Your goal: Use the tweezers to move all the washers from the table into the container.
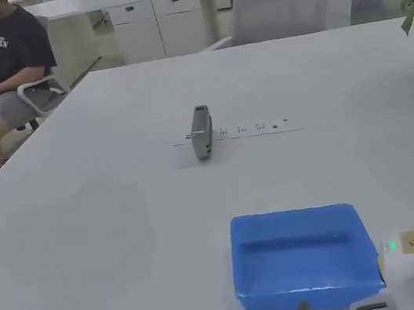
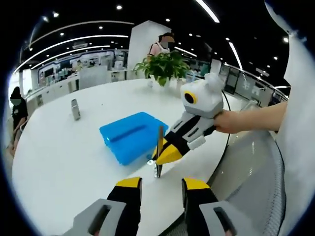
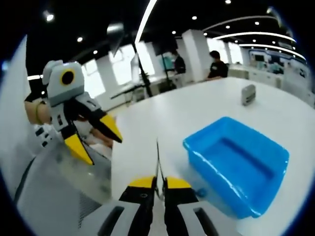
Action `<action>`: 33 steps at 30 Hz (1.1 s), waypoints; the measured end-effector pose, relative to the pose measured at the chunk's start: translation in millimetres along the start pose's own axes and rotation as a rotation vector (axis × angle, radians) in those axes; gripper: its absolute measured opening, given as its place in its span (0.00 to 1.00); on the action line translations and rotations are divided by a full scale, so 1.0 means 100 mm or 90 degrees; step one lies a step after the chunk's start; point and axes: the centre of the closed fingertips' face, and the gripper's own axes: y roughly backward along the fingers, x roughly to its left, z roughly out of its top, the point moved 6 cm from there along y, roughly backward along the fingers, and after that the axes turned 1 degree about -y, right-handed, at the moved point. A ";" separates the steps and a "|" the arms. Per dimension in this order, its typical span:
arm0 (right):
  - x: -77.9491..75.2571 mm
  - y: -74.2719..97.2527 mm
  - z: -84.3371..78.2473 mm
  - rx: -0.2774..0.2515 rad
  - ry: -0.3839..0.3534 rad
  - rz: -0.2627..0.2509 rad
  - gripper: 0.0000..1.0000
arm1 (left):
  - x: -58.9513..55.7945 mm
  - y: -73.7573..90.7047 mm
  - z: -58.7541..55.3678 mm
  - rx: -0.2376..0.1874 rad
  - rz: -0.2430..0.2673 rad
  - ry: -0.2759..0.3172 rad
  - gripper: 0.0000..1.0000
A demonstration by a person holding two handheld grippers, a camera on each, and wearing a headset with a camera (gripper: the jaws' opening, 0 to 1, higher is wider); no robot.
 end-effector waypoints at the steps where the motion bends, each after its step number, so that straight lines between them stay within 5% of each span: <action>1: 0.00 0.01 0.01 -0.004 -0.006 0.001 0.03 | 0.00 0.01 0.00 -0.013 0.012 0.008 0.35; 8: 0.02 0.22 0.12 -0.059 -0.060 -0.014 0.03 | -0.06 0.03 0.05 -0.137 0.061 0.067 0.58; 13: -0.02 0.42 0.17 -0.080 -0.084 -0.027 0.03 | 0.00 -0.02 0.10 -0.172 0.124 -0.016 0.67; 16: -0.04 0.51 0.21 -0.082 -0.086 -0.043 0.03 | 0.03 -0.03 0.06 -0.148 0.144 -0.027 0.71; 23: -0.20 0.78 0.42 -0.114 -0.071 -0.099 0.03 | 0.02 -0.02 0.09 -0.170 0.139 -0.024 0.72; 33: -0.49 0.86 0.52 -0.133 -0.068 -0.178 0.03 | 0.00 0.03 0.15 -0.218 0.127 0.004 0.72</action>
